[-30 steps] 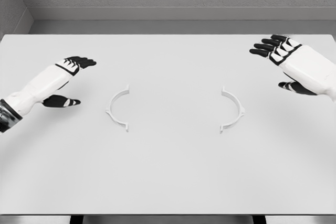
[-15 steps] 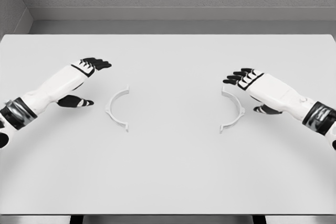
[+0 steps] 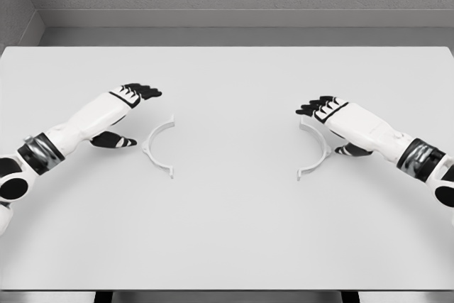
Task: Assemble PVC drainage pipe clamps
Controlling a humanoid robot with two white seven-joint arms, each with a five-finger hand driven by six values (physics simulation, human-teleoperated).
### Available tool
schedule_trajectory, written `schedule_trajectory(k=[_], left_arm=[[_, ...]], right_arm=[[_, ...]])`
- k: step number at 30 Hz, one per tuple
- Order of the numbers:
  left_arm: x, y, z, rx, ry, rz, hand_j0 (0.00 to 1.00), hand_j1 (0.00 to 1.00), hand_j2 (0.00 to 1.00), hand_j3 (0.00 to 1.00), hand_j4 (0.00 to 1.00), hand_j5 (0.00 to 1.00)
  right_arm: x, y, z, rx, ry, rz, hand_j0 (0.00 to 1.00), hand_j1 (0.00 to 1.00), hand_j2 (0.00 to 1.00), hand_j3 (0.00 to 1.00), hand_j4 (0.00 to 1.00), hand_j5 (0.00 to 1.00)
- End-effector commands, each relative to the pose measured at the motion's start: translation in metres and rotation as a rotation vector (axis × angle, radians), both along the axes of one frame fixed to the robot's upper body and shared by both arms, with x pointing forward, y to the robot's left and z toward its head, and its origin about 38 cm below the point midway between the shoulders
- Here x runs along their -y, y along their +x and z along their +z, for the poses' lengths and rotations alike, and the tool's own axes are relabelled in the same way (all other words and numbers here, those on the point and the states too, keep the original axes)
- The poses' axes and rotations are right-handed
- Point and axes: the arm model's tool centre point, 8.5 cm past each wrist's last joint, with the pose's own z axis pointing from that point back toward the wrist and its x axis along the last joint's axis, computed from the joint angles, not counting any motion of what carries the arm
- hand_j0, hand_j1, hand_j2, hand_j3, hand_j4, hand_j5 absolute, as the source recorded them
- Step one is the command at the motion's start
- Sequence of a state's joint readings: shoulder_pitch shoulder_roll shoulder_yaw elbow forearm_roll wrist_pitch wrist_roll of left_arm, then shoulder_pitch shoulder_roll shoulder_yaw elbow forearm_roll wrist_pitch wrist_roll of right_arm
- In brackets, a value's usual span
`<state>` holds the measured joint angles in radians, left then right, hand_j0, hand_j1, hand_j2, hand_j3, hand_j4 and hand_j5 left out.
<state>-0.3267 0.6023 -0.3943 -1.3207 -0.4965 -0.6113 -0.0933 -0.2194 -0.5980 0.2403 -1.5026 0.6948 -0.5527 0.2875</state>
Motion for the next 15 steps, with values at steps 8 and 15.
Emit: schedule_trajectory(k=[8, 15], left_arm=[[0.005, 0.002, -0.009, -0.013, -0.006, 0.007, 1.0, 1.0, 1.0, 1.0, 1.0, 1.0], [0.017, 0.002, -0.011, -0.012, -0.022, -0.006, 1.0, 1.0, 1.0, 1.0, 1.0, 1.0]], right_arm=[[-0.002, 0.0, -0.003, -0.011, 0.004, -0.003, 1.0, 1.0, 1.0, 1.0, 1.0, 1.0], [-0.01, 0.001, -0.004, -0.013, 0.012, 0.005, 1.0, 1.0, 1.0, 1.0, 1.0, 1.0]])
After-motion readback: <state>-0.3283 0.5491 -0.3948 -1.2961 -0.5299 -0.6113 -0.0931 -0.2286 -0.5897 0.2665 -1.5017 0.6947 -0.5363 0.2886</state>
